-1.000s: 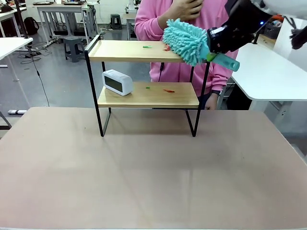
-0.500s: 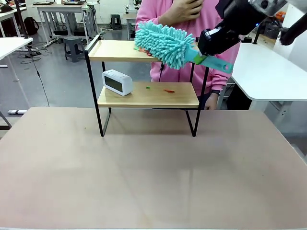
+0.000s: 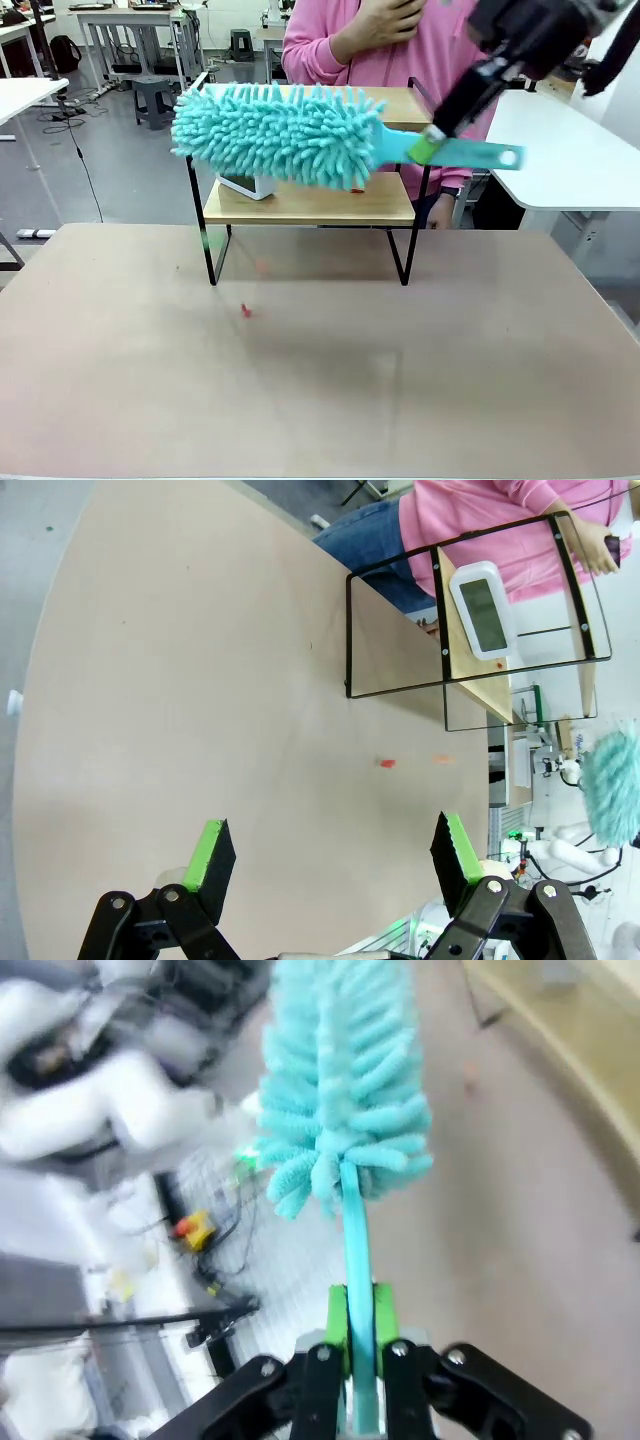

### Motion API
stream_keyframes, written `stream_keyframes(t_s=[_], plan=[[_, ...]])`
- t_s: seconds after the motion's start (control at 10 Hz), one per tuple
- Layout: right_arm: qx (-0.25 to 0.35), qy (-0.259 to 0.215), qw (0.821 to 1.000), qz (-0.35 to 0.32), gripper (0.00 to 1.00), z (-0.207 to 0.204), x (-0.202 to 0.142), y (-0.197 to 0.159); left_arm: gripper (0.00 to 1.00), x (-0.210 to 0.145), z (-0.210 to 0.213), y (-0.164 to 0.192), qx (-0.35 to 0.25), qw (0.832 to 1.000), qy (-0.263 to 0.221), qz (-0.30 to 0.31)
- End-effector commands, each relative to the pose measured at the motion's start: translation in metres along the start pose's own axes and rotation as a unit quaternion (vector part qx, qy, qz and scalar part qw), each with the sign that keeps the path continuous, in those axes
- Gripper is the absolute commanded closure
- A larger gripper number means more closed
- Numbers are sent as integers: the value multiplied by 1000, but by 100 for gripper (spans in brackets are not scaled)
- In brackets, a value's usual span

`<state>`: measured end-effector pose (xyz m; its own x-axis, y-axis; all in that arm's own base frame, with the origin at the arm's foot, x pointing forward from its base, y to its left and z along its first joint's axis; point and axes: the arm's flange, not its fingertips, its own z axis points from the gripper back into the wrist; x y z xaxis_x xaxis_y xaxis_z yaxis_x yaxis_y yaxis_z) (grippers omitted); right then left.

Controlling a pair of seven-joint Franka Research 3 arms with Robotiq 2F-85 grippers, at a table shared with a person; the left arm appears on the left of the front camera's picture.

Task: Clean the shelf.
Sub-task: Clean the specific tier of the Shelf with the Duster once objects are removed.

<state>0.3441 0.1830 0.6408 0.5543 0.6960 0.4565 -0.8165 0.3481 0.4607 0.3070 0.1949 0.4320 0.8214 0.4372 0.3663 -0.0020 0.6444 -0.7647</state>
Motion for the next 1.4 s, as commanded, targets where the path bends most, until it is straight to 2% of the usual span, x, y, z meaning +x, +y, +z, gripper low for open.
stream_keyframes(t_s=[0.0, 0.3, 0.4, 0.5, 0.7, 0.8, 0.9, 1.0, 1.1, 1.3], plan=[[72, 25, 997, 15, 88, 31, -12, -9, 0, -1, 0, 0, -7, 1000, -4, -11], [93, -15, 996, 6, 88, 41, -36, -17, 0, -1, 0, 0, -7, 1000, -4, -11], [113, -45, 993, 7, 88, 51, -49, -14, 0, -1, 0, 0, -7, 1000, -4, -11], [133, -107, 985, 3, 88, 77, -76, -8, 0, -1, 0, 0, -7, 1000, -4, -11], [94, -237, 965, -61, 88, 138, -159, -7, 0, -1, 0, 0, -7, 1000, -4, -11], [58, -296, 947, -116, 88, 160, -211, -12, 0, -1, 0, 0, -7, 1000, -4, -11], [22, -356, 917, -179, 88, 174, -269, -18, 0, -1, 0, 0, -7, 1000, -4, -11], [-17, -387, 887, -252, 88, 175, -316, -26, 0, -1, 0, 0, -7, 1000, -4, -11], [6, -377, 877, -297, 88, 166, -352, -37, 0, -1, 0, 0, -7, 1000, -4, -11], [45, -292, 856, -423, 88, 133, -390, -72, 0, -1, 0, 0, -7, 1000, -4, -11]])
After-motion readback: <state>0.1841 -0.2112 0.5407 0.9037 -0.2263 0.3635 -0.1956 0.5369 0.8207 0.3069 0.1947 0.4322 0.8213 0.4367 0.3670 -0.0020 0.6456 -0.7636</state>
